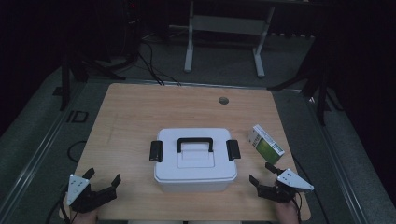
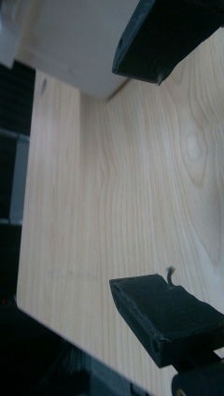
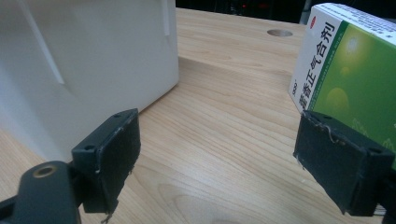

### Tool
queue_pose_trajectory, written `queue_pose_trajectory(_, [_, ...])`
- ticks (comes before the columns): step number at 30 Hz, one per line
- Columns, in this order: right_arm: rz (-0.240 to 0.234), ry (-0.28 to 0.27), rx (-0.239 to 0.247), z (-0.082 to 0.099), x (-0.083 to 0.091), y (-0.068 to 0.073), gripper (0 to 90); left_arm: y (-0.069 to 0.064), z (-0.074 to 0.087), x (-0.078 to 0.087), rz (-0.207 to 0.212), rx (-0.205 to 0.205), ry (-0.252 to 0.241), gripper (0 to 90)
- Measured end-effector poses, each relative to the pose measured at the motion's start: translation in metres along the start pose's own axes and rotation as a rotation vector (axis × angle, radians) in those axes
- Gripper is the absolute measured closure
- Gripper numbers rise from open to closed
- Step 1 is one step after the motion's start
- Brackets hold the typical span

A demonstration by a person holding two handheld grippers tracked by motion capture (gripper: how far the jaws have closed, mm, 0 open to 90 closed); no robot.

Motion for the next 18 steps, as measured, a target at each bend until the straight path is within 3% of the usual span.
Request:
queue_pose_trajectory(2, [0.0,0.0,0.0,0.0,0.0,0.0,14.0,0.002,0.0,0.002,-0.006,-0.016,-0.011,1.3])
queue_pose_trajectory(4, [0.0,0.0,0.0,0.0,0.0,0.0,14.0,0.007,-0.001,0.003,0.0,-0.001,-0.025,1.3])
queue_pose_trajectory(6, [0.0,0.002,0.002,0.0,0.0,0.0,14.0,0.01,-0.002,0.002,0.009,-0.01,-0.014,1.4])
queue_pose_trajectory(9, [0.001,0.001,-0.004,-0.001,0.0,0.0,14.0,0.02,-0.001,0.001,0.021,-0.031,0.049,1.4])
queue_pose_trajectory(10, [0.001,0.001,-0.004,-0.001,0.0,0.0,14.0,0.023,0.0,0.001,0.037,-0.024,0.092,1.4])
queue_pose_trajectory(12, [-0.001,0.002,-0.003,-0.001,0.0,0.0,14.0,0.029,0.001,0.002,0.069,-0.003,0.122,1.4])
queue_pose_trajectory(14, [-0.002,0.003,0.001,-0.001,0.0,0.0,14.0,0.036,0.003,0.003,0.113,-0.027,0.188,1.4])
queue_pose_trajectory(16, [-0.002,0.005,0.003,-0.001,0.0,0.001,14.0,0.041,0.006,0.003,0.197,-0.042,0.252,1.4])
queue_pose_trajectory(17, [-0.001,0.006,0.005,-0.001,-0.001,0.001,14.0,0.045,0.008,0.004,0.23,-0.069,0.309,1.4])
queue_pose_trajectory(18, [-0.001,0.006,0.005,-0.001,-0.001,0.001,14.0,0.045,0.008,0.004,0.23,-0.069,0.309,1.4])
Point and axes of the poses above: each handheld gripper's, and its own axes: x roughly backward along the jaws, z roughly out of its underside, y roughly to its left, the point moved 5 cm from there along -x, roughly forward along the jaws, and after that the axes turned 9 degrees about z, right-handed, at the moved point
